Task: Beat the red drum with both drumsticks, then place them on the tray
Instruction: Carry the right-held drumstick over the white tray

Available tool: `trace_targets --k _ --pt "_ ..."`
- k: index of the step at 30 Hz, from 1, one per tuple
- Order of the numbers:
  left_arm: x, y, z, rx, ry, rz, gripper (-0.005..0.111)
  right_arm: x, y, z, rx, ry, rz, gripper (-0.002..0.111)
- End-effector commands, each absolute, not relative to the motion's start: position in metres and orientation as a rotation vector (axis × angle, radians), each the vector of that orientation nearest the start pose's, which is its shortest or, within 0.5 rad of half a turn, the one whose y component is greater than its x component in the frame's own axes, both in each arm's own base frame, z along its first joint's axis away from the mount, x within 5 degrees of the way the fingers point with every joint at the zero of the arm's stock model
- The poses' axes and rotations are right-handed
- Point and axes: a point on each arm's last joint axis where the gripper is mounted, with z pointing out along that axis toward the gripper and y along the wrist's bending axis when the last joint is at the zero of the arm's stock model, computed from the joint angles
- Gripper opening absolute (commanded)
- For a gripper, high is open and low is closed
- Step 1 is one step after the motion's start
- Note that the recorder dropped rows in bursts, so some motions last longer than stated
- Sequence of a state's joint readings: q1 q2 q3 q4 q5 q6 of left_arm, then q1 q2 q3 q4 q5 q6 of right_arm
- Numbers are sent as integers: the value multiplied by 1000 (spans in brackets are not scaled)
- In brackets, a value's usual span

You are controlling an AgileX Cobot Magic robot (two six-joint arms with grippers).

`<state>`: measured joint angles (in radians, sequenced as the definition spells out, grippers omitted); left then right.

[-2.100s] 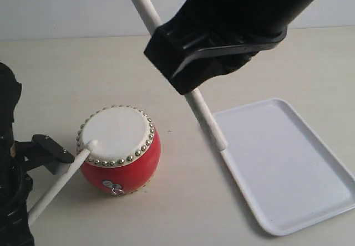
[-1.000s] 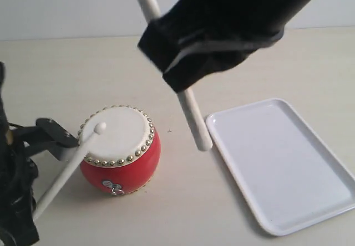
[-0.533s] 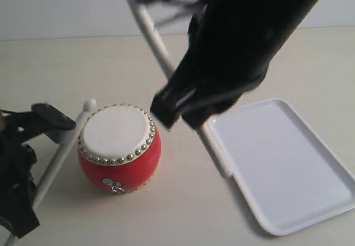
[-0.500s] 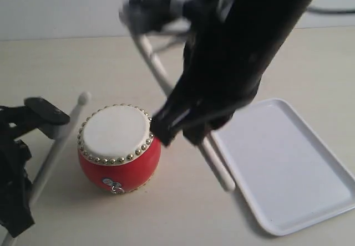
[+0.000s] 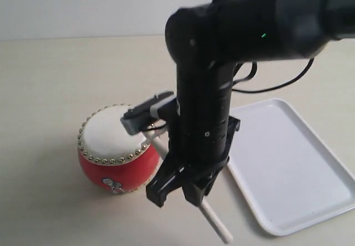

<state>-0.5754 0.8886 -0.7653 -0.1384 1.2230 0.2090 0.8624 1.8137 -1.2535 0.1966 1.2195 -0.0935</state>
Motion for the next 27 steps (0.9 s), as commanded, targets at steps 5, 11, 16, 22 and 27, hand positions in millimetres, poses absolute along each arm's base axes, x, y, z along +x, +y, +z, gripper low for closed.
trace_targets --k 5,11,16,22,27 --pt "116 -89 280 1075 2738 -255 0 229 191 291 -1115 2783 136 0" --pt "117 -91 279 1075 2749 -264 0 274 134 277 -831 2919 131 0" --pt "117 -91 279 1073 2750 -263 0 299 106 249 -744 3029 90 0" --pt "117 -91 279 1073 2750 -263 0 306 79 251 -664 3036 -51 0" --pt "117 -91 278 1073 2750 -260 0 288 69 276 -613 2971 -40 0"
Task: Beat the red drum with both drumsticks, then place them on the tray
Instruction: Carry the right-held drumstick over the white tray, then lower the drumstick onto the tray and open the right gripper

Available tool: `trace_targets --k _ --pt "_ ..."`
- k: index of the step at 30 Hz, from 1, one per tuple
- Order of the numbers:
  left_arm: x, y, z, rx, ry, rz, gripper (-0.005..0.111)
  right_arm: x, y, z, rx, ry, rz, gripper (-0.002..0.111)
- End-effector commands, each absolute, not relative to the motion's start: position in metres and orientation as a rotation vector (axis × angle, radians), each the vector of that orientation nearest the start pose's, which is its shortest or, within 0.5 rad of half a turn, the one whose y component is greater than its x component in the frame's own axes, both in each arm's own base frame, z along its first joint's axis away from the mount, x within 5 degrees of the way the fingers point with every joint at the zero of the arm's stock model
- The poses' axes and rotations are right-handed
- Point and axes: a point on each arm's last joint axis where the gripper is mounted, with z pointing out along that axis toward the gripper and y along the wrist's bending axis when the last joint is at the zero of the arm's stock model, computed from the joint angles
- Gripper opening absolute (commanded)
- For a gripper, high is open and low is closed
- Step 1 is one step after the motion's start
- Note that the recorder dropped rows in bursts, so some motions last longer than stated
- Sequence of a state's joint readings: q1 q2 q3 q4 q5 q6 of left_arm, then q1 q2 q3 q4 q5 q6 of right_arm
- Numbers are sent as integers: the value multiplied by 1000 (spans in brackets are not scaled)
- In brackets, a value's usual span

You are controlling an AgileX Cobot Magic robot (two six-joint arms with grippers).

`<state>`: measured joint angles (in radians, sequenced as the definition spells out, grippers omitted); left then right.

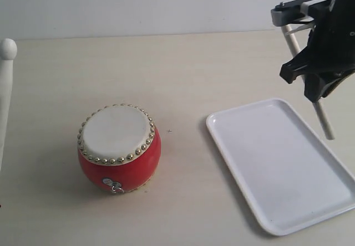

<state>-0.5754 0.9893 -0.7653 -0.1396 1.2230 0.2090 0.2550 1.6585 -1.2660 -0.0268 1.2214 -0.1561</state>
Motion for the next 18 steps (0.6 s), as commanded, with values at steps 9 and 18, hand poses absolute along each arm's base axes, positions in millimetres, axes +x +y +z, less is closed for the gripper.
trace_targets --k 9,18 --pt "119 -92 279 1062 2720 -265 0 247 59 261 -555 3052 124 0" --pt "119 -92 279 1062 2719 -266 0 277 63 189 -624 3309 94 0"
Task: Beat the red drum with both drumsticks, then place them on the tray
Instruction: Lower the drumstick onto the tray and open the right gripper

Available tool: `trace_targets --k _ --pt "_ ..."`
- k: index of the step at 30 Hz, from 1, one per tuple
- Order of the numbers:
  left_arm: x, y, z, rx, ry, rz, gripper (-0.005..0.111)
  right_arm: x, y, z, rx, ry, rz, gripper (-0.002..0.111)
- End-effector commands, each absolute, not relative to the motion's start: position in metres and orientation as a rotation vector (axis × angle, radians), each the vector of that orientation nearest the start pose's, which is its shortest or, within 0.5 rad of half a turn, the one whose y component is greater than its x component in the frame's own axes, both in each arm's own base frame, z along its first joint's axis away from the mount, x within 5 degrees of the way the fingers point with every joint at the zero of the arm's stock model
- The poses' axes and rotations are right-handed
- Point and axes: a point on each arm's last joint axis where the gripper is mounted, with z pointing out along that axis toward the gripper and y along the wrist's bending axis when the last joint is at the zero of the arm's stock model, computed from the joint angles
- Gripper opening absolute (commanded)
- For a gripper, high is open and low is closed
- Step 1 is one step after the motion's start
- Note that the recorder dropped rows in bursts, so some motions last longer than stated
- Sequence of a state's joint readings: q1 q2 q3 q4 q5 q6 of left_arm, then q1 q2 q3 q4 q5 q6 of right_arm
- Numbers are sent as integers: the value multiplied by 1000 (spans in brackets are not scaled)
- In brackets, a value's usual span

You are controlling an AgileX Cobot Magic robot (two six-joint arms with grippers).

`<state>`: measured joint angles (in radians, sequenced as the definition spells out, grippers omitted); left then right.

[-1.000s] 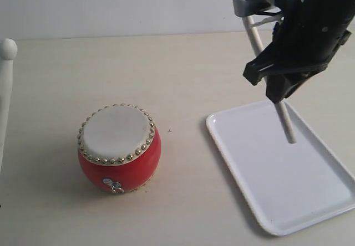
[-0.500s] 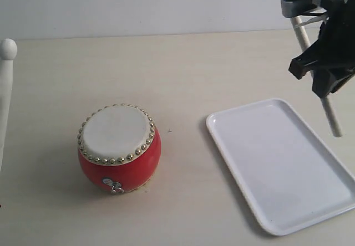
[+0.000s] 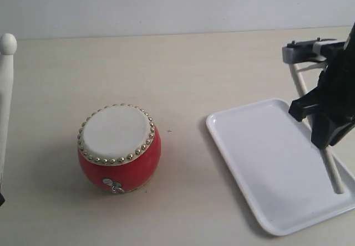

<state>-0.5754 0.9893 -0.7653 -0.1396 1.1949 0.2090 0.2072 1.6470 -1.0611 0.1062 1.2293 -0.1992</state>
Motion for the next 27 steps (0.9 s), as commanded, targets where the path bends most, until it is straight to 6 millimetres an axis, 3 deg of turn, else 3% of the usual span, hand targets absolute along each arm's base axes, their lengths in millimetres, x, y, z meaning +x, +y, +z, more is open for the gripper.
trace_targets --k 1,10,19,27 --pt "119 -92 279 1063 2721 -265 0 279 63 185 -632 3322 81 0" --pt "119 -92 279 1065 2725 -265 0 305 63 165 -666 3351 -14 0" --pt "119 -92 279 1065 2725 -265 0 309 61 130 -708 3457 -65 0" --pt "119 -92 279 1065 2725 -265 0 312 62 129 -658 3458 -74 6"
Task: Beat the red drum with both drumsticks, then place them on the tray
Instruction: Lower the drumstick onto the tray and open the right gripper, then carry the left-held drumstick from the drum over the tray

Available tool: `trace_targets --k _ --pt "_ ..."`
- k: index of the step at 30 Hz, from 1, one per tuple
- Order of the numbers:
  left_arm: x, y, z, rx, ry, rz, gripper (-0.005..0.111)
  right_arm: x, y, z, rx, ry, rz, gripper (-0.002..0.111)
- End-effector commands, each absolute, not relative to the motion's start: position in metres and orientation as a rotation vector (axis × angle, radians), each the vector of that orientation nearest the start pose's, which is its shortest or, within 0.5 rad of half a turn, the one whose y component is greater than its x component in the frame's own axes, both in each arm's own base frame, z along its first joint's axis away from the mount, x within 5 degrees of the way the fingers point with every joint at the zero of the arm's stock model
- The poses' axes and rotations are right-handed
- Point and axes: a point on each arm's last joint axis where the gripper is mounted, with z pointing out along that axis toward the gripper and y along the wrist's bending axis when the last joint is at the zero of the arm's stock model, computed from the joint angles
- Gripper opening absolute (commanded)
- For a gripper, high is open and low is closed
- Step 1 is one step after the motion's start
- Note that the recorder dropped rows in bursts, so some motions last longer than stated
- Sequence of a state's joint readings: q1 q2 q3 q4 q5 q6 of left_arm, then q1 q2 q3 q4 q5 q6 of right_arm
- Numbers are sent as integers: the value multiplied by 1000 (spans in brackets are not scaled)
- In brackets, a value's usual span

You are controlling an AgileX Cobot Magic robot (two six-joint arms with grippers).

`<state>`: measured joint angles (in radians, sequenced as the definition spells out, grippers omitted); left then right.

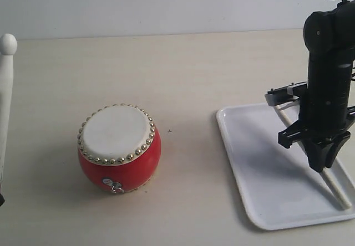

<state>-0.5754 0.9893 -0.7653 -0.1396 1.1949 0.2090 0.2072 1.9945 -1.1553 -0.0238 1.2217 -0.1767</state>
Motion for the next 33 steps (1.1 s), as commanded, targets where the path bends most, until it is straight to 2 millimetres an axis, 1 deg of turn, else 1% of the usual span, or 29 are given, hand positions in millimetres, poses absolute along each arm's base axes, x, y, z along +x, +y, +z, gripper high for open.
trace_targets --k 1,5,16,20,22,23,26,29,30,31,32,33 --pt "119 -92 279 1065 2725 -265 0 314 62 130 -651 3455 -75 8" --pt "119 -92 279 1065 2725 -265 0 316 62 132 -645 3447 -75 16" --pt "119 -92 279 1059 2727 -265 0 316 62 132 -642 3447 -76 31" --pt "119 -92 279 1047 2733 -275 0 317 62 133 -641 3441 -76 32" --pt "118 -93 279 1022 2739 -296 0 316 62 140 -636 3420 -74 32" --pt "118 -94 279 1020 2740 -305 0 316 62 145 -625 3407 -75 32" --pt "117 -96 280 1040 2731 -347 0 313 62 171 -584 3331 -72 32" --pt "114 -99 281 1138 2687 -404 0 308 62 210 -516 3177 -38 32" --pt "114 -101 283 1133 2677 -431 0 304 62 227 -486 3107 -17 32" --pt "115 -103 285 1114 2668 -457 0 301 62 238 -471 3057 4 32" --pt "115 -105 287 1078 2663 -492 0 296 62 249 -458 3007 21 32" --pt "116 -110 289 1024 2641 -560 0 288 62 265 -437 2928 48 32"
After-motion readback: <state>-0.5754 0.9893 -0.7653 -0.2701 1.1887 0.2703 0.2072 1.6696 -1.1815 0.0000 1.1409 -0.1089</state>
